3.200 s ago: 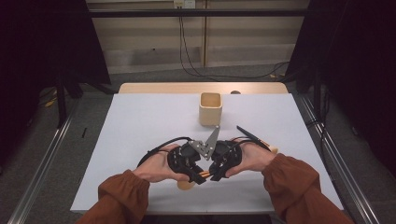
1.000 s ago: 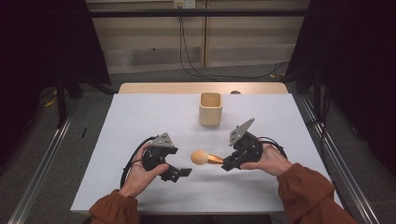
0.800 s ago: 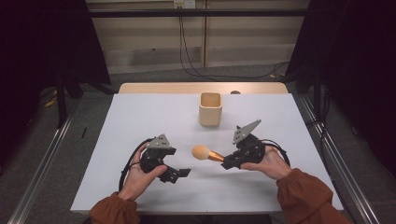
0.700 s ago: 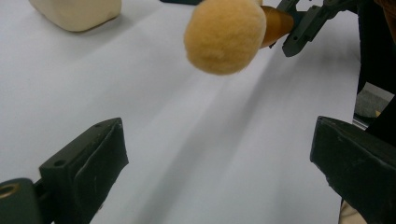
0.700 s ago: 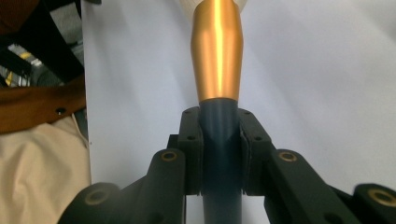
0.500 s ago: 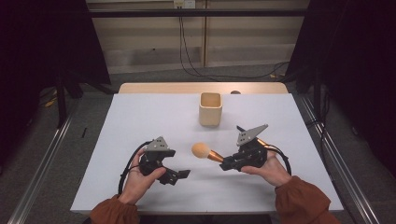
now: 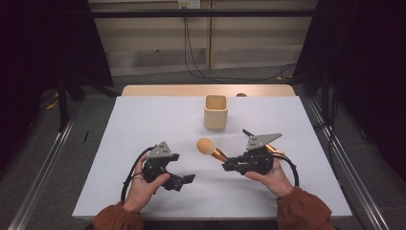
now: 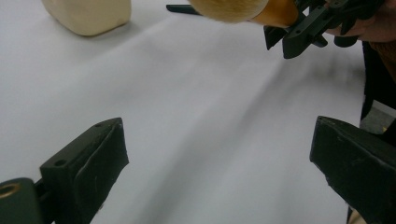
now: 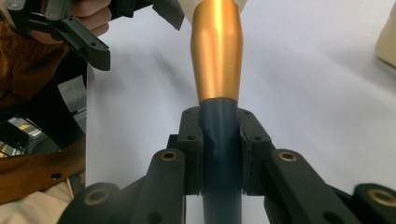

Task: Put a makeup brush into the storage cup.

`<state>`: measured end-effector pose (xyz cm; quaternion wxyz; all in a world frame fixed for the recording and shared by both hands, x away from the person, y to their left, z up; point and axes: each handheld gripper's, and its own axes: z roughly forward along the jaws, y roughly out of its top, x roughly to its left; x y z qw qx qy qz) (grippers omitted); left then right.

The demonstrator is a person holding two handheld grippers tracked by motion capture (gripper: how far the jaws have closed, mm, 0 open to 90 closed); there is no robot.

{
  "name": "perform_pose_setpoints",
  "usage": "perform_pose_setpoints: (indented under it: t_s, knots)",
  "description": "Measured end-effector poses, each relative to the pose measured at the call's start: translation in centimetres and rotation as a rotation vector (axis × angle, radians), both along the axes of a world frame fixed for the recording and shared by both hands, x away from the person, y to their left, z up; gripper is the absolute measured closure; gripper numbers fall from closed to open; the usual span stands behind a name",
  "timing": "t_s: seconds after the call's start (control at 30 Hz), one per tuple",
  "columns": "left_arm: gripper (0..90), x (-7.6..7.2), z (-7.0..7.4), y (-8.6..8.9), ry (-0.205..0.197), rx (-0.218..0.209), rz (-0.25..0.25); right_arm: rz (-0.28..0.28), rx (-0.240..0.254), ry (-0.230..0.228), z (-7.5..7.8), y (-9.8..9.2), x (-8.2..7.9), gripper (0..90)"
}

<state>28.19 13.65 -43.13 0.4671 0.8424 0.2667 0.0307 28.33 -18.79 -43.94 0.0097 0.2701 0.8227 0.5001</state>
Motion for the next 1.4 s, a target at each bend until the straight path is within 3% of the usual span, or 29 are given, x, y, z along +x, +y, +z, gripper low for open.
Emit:
perform_pose_setpoints:
  t_s: [0.23, 0.53, 0.7, 0.97, 1.1, 1.4]
  knots:
    - [3.9, -0.2, 0.0, -0.2, -0.018, -0.005, -0.003, -0.063, 0.078, -0.047, -0.4, -0.4, -0.2, 75.1]
    - [3.9, -0.4, 0.0, -0.4, -0.023, -0.014, -0.01, -0.06, 0.135, -0.096, -0.7, -0.1, -0.4, 75.1]
    - [3.9, -0.5, 0.1, -0.4, -0.024, -0.029, -0.008, -0.049, 0.211, -0.128, -0.8, 0.0, -0.6, 75.1]
    - [4.0, -0.5, 0.1, -0.5, -0.029, -0.062, -0.013, -0.043, 0.265, -0.148, -0.6, -0.2, -0.7, 75.1]
    - [4.2, -0.4, 0.2, -0.7, -0.08, -0.084, -0.007, -0.039, 0.277, -0.15, -0.5, -0.3, -0.7, 75.1]
    - [5.7, -0.4, 0.4, -1.6, -0.102, -0.202, 0.007, -0.025, 0.283, -0.146, -0.3, -0.3, -0.6, 75.1]
